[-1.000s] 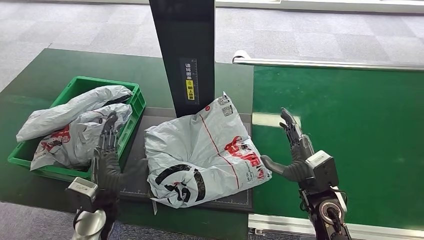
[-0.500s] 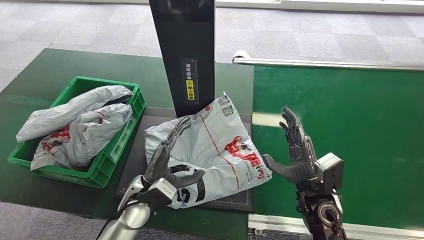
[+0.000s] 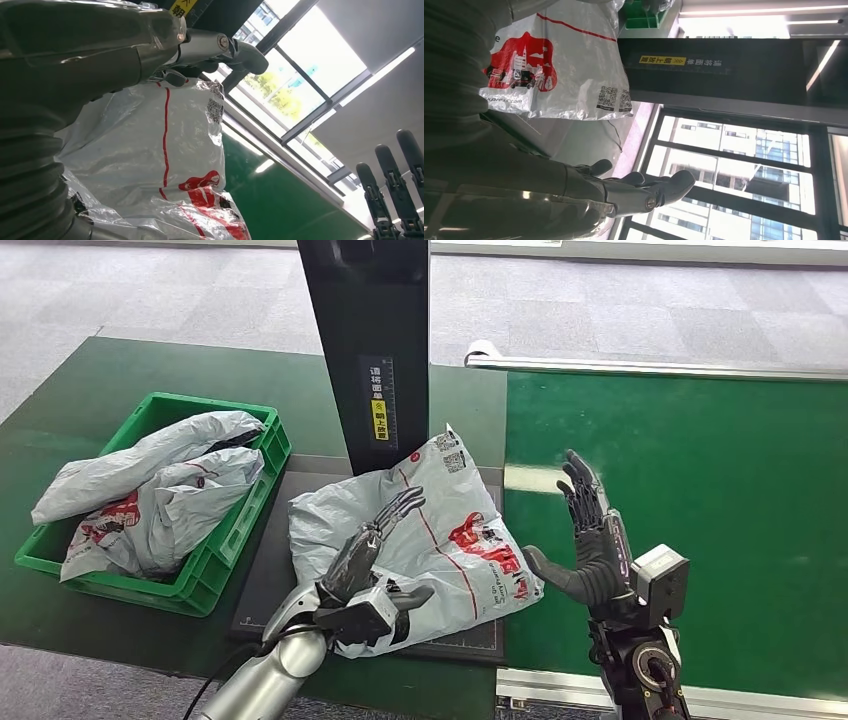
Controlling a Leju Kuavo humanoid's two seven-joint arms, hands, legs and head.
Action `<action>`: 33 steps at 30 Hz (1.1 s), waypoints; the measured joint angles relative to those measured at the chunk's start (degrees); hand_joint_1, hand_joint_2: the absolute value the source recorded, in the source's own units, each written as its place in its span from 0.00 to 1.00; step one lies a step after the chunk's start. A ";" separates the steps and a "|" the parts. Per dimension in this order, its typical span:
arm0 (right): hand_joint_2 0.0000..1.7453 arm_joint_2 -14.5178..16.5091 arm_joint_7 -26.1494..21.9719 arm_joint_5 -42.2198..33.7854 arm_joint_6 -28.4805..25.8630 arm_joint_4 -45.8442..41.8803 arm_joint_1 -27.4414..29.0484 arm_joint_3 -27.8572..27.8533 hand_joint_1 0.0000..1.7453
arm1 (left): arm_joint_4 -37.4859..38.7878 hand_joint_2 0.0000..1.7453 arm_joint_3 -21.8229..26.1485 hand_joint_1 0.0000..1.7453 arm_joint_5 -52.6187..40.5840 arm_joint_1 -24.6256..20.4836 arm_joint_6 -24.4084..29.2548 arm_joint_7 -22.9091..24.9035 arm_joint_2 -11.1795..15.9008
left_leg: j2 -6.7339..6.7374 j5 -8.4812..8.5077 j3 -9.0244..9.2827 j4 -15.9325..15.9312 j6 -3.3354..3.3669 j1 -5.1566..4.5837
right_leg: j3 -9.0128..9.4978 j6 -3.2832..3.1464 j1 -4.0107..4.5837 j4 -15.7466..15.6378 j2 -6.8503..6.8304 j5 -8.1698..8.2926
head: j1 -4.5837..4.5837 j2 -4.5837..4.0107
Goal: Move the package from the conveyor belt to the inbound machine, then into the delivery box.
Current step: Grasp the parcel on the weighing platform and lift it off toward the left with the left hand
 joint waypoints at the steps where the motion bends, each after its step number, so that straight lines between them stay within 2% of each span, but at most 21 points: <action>1: 1.00 0.01 0.00 -0.02 0.00 -0.01 0.00 0.00 0.00 | 0.26 1.00 -0.07 0.00 -0.32 -0.08 0.15 0.13 0.00 | 0.00 0.00 0.00 0.00 0.00 0.00 | 0.00 0.00 0.00 0.00 0.00 0.00 | 0.00 0.00; 4: 1.00 0.09 0.01 -0.15 0.13 -0.09 -0.01 0.00 0.00 | 2.05 1.00 -0.94 0.00 -4.82 -1.18 2.02 2.37 0.00 | -0.02 0.01 0.00 0.00 0.01 0.00 | 0.01 0.00 0.00 0.00 -0.01 0.00 | 0.00 0.00; 8: 1.00 0.75 0.13 0.16 0.95 -0.83 -0.20 0.00 0.00 | 8.90 1.00 -3.51 0.00 -14.69 -5.29 4.20 8.15 -0.24 | -0.02 0.03 0.02 0.00 0.01 0.00 | 0.03 0.02 0.00 0.00 -0.01 0.03 | 0.00 0.00; 16: 1.00 2.26 2.21 1.09 1.25 -2.95 -1.04 -0.02 0.00 | 24.75 1.00 -6.74 0.00 -21.02 -14.25 -1.54 15.20 -2.67 | -0.05 0.06 0.08 0.01 0.03 0.00 | 0.14 0.04 0.00 0.00 -0.02 0.04 | 0.02 0.00; 17: 1.00 2.37 2.48 1.16 1.12 -3.27 -0.98 -0.05 0.00 | 25.88 1.00 -6.99 0.03 -21.55 -14.94 -1.65 15.46 -2.96 | -0.06 0.06 0.10 0.01 0.04 -0.01 | 0.16 0.04 0.00 0.00 -0.02 0.04 | 0.01 0.00; 20: 1.00 2.61 3.02 1.34 0.91 -4.15 -0.70 -0.41 0.00 | 28.33 1.00 -7.51 0.78 -23.02 -16.15 -1.68 15.67 -3.57 | -0.05 0.05 0.19 0.01 0.04 -0.01 | 0.26 0.04 -0.01 0.00 -0.02 0.03 | 0.01 0.00; 21: 1.00 2.70 3.15 1.37 0.87 -4.45 -0.52 -0.64 0.00 | 28.91 1.00 -7.60 0.99 -23.33 -16.37 -1.61 15.63 -3.72 | -0.05 0.05 0.23 0.01 0.05 -0.01 | 0.30 0.04 -0.01 0.00 -0.02 0.03 | 0.02 0.00; 26: 1.00 3.23 3.64 1.56 0.82 -6.23 0.64 -1.91 0.00 | 30.56 1.00 -7.72 1.00 -23.05 -16.84 -0.83 13.36 -4.11 | -0.05 0.07 0.33 0.01 0.08 -0.01 | 0.42 0.07 -0.01 0.00 -0.04 0.06 | 0.02 0.00; 30: 1.00 3.39 3.88 1.81 0.82 -7.28 1.70 -2.74 0.00 | 30.28 1.00 -6.96 1.00 -19.84 -16.38 0.26 8.67 -4.10 | -0.05 0.11 0.33 0.01 0.10 -0.01 | 0.42 0.10 -0.01 0.00 -0.04 0.08 | 0.01 0.00; 33: 1.00 3.38 3.79 1.86 0.62 -8.04 2.71 -3.39 0.00 | 26.88 1.00 -5.65 1.00 -16.14 -14.48 2.32 4.60 -4.02 | -0.05 0.11 0.25 0.02 0.10 -0.02 | 0.33 0.10 -0.01 0.00 -0.03 0.09 | 0.01 0.00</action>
